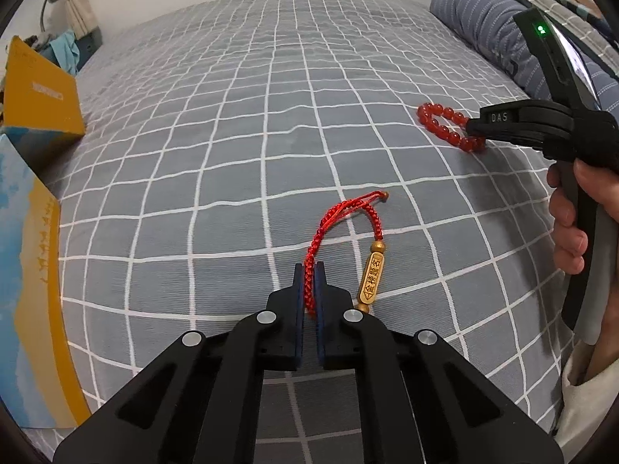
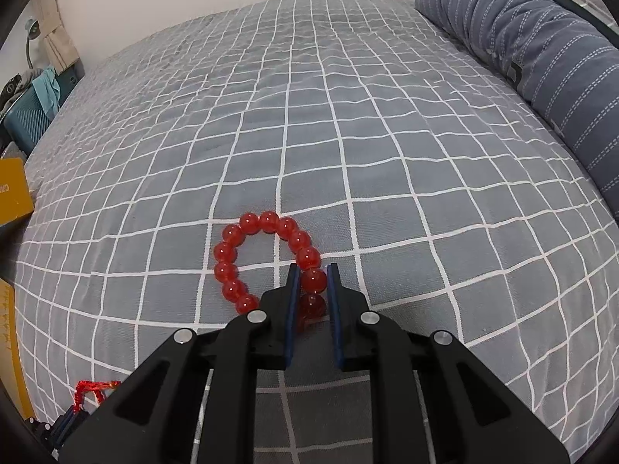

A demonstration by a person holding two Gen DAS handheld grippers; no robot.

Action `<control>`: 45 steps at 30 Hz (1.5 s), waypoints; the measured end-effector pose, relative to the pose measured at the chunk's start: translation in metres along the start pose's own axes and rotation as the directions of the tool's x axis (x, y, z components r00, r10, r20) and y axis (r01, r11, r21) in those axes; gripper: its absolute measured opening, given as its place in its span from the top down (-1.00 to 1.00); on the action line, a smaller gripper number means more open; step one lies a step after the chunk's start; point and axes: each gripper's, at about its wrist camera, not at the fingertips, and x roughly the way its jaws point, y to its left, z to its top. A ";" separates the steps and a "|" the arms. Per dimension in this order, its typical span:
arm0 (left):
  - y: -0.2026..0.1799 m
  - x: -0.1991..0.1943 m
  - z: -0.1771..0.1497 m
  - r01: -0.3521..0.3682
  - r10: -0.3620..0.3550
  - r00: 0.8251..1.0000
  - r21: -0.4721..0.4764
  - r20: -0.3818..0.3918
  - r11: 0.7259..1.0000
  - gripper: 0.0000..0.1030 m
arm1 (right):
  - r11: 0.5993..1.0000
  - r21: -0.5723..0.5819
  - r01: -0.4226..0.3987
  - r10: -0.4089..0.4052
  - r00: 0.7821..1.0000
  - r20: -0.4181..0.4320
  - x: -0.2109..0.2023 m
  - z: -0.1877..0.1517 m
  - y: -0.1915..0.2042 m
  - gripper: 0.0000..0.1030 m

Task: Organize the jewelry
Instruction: 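Carry the red cord and red bead bracelets with both tools over the white box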

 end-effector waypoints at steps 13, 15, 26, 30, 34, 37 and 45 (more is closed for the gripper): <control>0.014 -0.019 0.005 -0.021 0.022 0.999 -0.027 0.034 0.999 0.93 | 1.000 -0.015 -0.001 0.002 0.999 0.050 -0.027 0.000 0.008 0.74; 0.016 -0.023 0.005 -0.021 0.022 0.999 -0.027 0.039 0.999 0.93 | 1.000 -0.013 -0.004 0.004 0.998 0.056 -0.032 0.001 0.008 0.74; 0.022 -0.042 0.000 -0.024 0.026 0.997 -0.032 0.069 0.999 0.93 | 1.000 -0.027 -0.002 0.005 0.995 0.102 -0.065 -0.004 0.015 0.74; 0.024 -0.049 -0.003 -0.024 0.027 0.997 -0.038 0.078 0.999 0.93 | 0.999 -0.033 -0.001 0.005 0.994 0.113 -0.076 -0.008 0.017 0.74; 0.024 -0.058 -0.006 -0.025 0.029 0.996 -0.044 0.087 0.999 0.93 | 0.999 -0.045 0.004 0.002 0.992 0.123 -0.088 -0.013 0.019 0.74; 0.025 -0.065 -0.010 -0.027 0.031 0.995 -0.045 0.098 0.999 0.93 | 0.998 -0.055 0.013 -0.005 0.991 0.135 -0.098 -0.020 0.021 0.74; 0.026 -0.081 -0.018 -0.033 0.040 0.992 -0.060 0.116 0.998 0.92 | 0.996 -0.084 -0.001 0.014 0.987 0.158 -0.124 -0.046 0.029 0.74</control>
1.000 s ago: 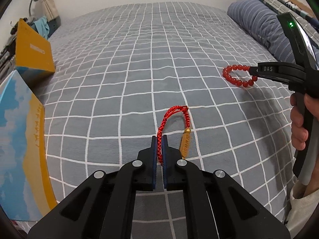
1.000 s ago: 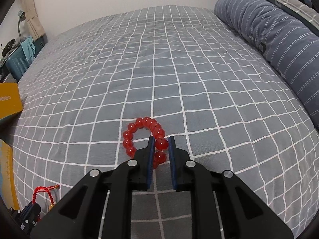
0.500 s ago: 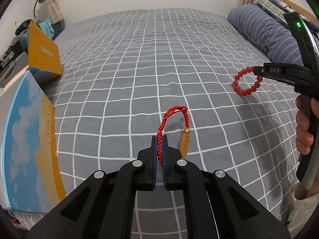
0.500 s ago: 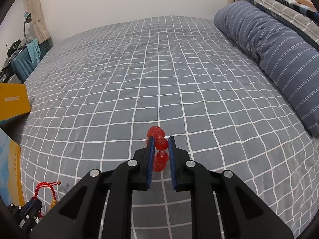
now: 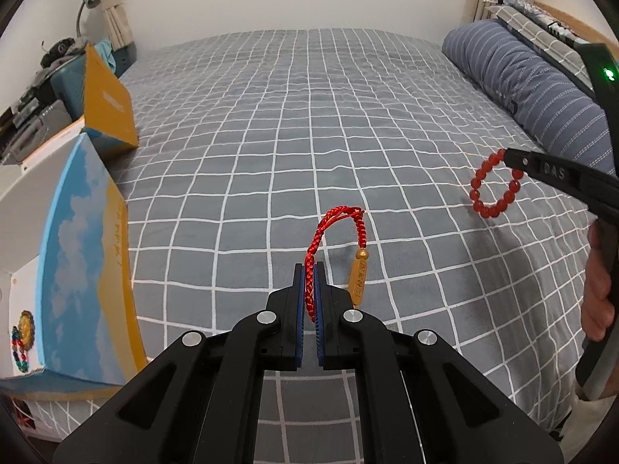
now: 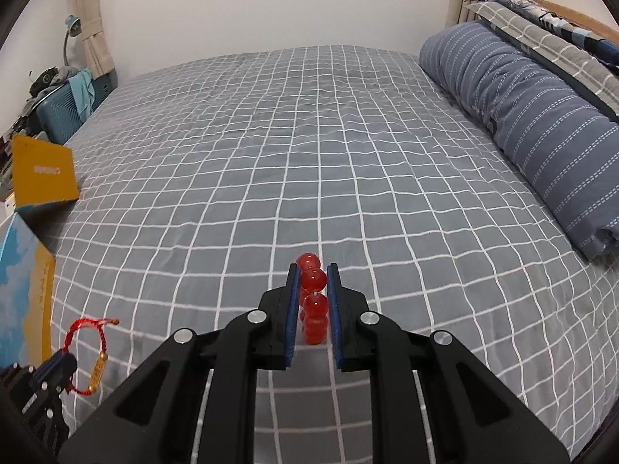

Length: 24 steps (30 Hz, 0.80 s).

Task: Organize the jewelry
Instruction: 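Carry the red cord and red bead bracelets with both tools over the white box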

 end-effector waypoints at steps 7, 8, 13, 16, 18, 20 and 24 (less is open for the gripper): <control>0.001 -0.011 -0.005 -0.004 0.004 1.000 -0.008 0.012 1.000 0.92 | 1.000 -0.008 -0.018 0.018 1.000 0.025 -0.029 -0.015 0.008 0.74; 0.002 -0.013 -0.006 -0.004 0.005 1.000 -0.011 0.015 1.000 0.92 | 1.000 -0.009 -0.020 0.020 0.999 0.026 -0.032 -0.017 0.008 0.74; 0.009 -0.025 -0.014 -0.004 0.004 1.000 -0.027 0.028 1.000 0.92 | 1.000 -0.016 -0.021 0.022 0.999 0.029 -0.045 -0.030 0.017 0.74; 0.014 -0.029 -0.018 0.001 0.000 1.000 -0.036 0.027 0.999 0.92 | 1.000 -0.014 -0.018 0.019 1.000 0.023 -0.050 -0.042 0.024 0.74; 0.020 -0.033 -0.020 0.000 0.001 1.000 -0.049 0.029 0.999 0.92 | 1.000 -0.015 -0.026 0.026 1.000 0.016 -0.052 -0.048 0.028 0.74; 0.024 -0.037 -0.022 0.000 0.002 0.999 -0.057 0.032 0.998 0.92 | 0.999 -0.018 -0.028 0.028 1.000 0.009 -0.054 -0.055 0.032 0.74; 0.033 -0.048 -0.022 0.000 0.003 0.999 -0.069 0.044 0.998 0.92 | 0.999 -0.029 -0.032 0.032 0.999 0.011 -0.061 -0.063 0.043 0.74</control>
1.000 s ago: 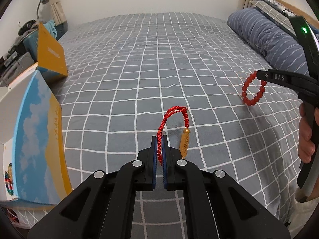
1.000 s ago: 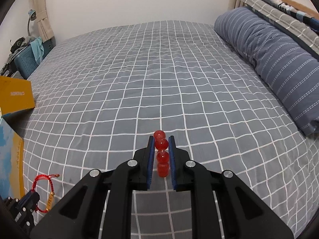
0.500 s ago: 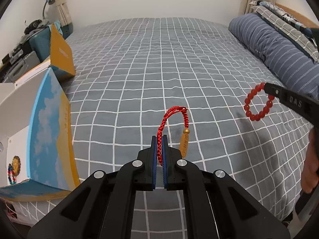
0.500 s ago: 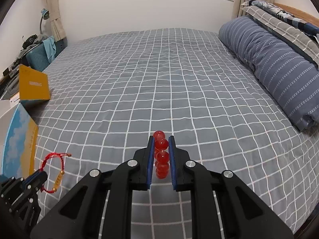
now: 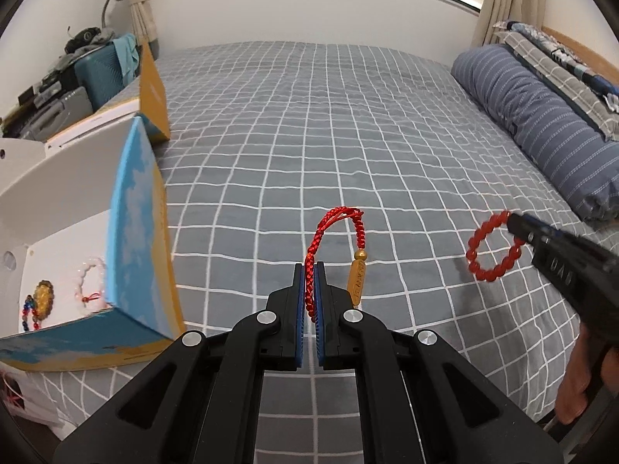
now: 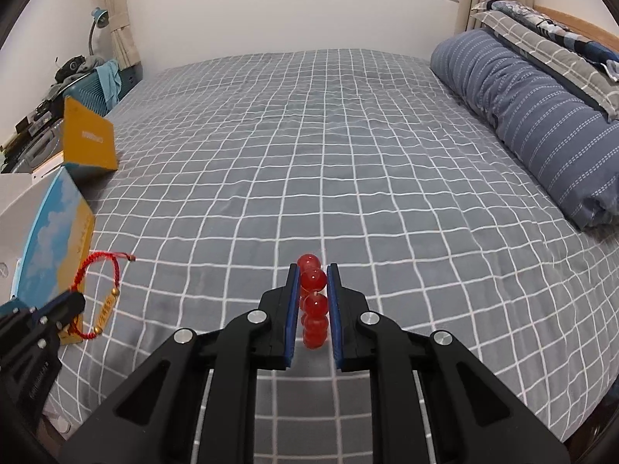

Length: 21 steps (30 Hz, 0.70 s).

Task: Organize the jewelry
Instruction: 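Carry the red cord and red bead bracelets with both tools over the white box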

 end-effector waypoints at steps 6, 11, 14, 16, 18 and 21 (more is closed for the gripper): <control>0.011 -0.026 0.007 -0.007 0.008 0.999 -0.017 0.032 1.000 0.92 | 1.000 -0.022 -0.022 0.022 1.000 0.012 -0.015 0.006 0.024 0.74; 0.030 -0.044 0.020 -0.001 0.003 0.998 -0.030 0.057 1.000 0.92 | 0.996 -0.036 -0.085 0.085 0.996 0.006 -0.025 0.019 0.049 0.74; 0.044 -0.056 0.028 -0.033 0.034 0.997 -0.025 0.071 0.999 0.92 | 0.993 -0.045 -0.108 0.108 0.994 0.013 -0.033 0.031 0.066 0.74; 0.057 -0.065 0.034 -0.054 0.057 0.995 -0.035 0.081 0.998 0.92 | 0.991 -0.052 -0.120 0.122 0.992 0.023 -0.041 0.038 0.078 0.74; 0.072 -0.072 0.039 -0.073 0.077 0.993 -0.045 0.090 0.996 0.92 | 0.989 -0.063 -0.133 0.135 0.990 0.029 -0.048 0.045 0.092 0.74; 0.091 -0.080 0.044 -0.093 0.099 0.991 -0.058 0.095 0.994 0.92 | 0.985 -0.096 -0.145 0.150 0.988 0.047 -0.057 0.056 0.116 0.74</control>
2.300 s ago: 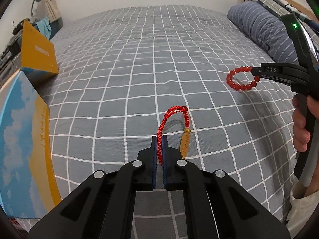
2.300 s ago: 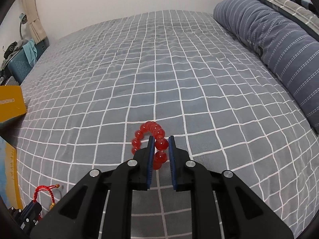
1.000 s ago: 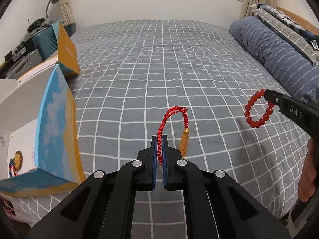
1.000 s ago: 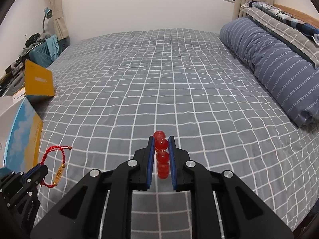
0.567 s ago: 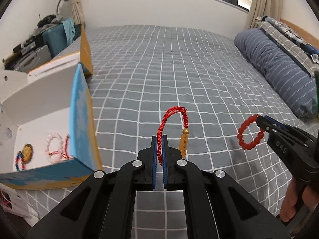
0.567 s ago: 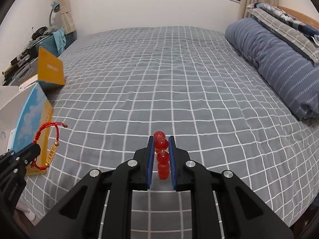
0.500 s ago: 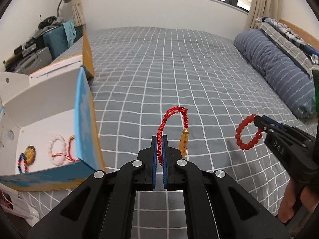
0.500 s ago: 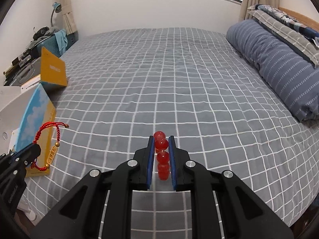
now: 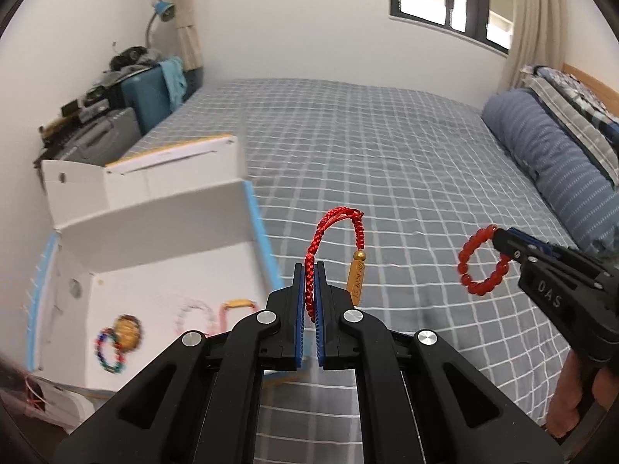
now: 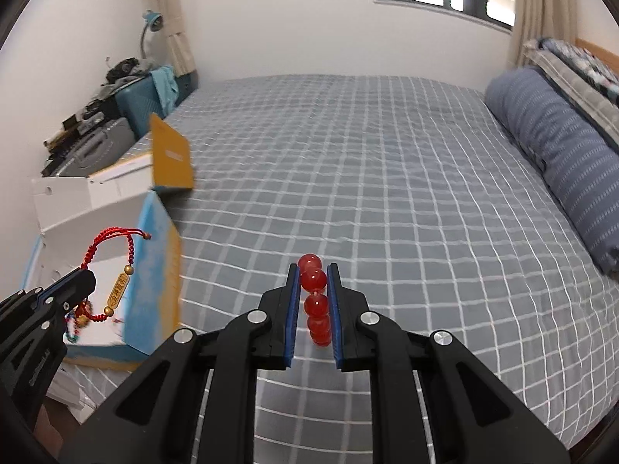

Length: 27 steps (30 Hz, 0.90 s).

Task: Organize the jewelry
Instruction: 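Carry the red cord and red bead bracelets with both tools over the white box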

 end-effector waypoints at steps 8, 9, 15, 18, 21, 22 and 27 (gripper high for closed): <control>0.085 -0.013 0.006 -0.103 0.103 0.995 -0.068 -0.008 0.992 0.92 | 0.997 -0.054 -0.054 0.055 0.998 0.022 0.002 0.030 0.072 0.74; 0.097 -0.014 0.007 -0.115 0.115 0.993 -0.079 -0.009 0.990 0.92 | 0.996 -0.065 -0.065 0.067 0.998 0.021 0.003 0.033 0.084 0.74; 0.152 -0.017 0.006 -0.167 0.166 0.986 -0.128 -0.023 0.978 0.91 | 0.987 -0.108 -0.116 0.119 0.993 0.020 0.009 0.039 0.137 0.74; 0.169 -0.016 0.002 -0.179 0.177 0.984 -0.147 -0.032 0.973 0.91 | 0.982 -0.128 -0.140 0.143 0.990 0.011 0.014 0.040 0.165 0.74; 0.186 -0.013 -0.006 -0.191 0.186 0.981 -0.165 -0.044 0.968 0.91 | 0.977 -0.146 -0.158 0.159 0.987 -0.005 0.024 0.035 0.190 0.74; 0.193 -0.012 -0.009 -0.195 0.189 0.981 -0.171 -0.050 0.966 0.91 | 0.976 -0.149 -0.160 0.161 0.987 -0.009 0.026 0.032 0.196 0.74; 0.217 -0.002 -0.020 -0.208 0.197 0.977 -0.198 -0.075 0.958 0.91 | 0.969 -0.172 -0.179 0.173 0.984 -0.051 0.046 0.018 0.224 0.74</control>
